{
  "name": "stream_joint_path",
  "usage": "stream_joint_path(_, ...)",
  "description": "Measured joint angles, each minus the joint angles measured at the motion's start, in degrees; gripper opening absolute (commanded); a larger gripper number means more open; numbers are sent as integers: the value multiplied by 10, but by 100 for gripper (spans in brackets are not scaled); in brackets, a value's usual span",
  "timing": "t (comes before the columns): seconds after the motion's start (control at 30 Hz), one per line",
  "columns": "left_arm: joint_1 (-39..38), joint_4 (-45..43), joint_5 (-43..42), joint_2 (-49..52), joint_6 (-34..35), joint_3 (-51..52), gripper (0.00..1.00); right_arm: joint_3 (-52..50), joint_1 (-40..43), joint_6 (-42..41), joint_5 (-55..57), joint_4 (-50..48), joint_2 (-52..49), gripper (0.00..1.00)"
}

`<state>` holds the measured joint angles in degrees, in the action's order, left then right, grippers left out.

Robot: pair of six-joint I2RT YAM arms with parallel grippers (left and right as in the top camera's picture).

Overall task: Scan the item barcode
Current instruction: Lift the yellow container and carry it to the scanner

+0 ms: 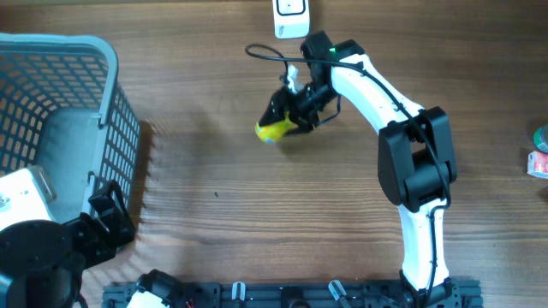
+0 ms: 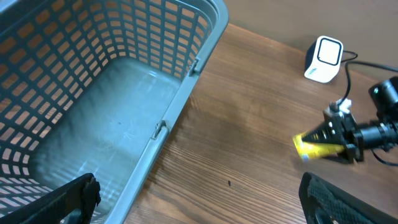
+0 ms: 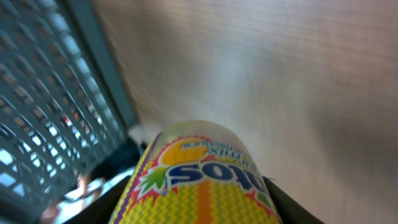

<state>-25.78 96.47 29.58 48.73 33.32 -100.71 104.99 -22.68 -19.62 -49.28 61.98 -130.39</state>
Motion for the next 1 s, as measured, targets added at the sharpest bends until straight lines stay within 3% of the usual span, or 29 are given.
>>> stream_joint_path(0.2, 0, 0, -3, 0, 0, 0, 100, 1, 0, -2, 16, -222, 0, 45)
stream_joint_path(0.33, 0, 0, -6, 0, 0, 0, 100, 2, 0, 0, 92, -345, 0, 49)
stream_joint_path(0.47, 0, 0, -10, 0, 0, 0, 100, 2, 0, 0, 183, -416, 0, 52)
stream_joint_path(0.67, 0, 0, -10, 2, 0, 0, 100, 2, 0, 25, 329, -522, 0, 45)
stream_joint_path(0.77, 0, 0, -10, 8, 0, 0, 100, 2, 0, 41, 442, -596, -1, 49)
stream_joint_path(1.0, 0, 0, -10, 44, 0, 0, 100, 2, 0, 76, 533, -735, -19, 54)
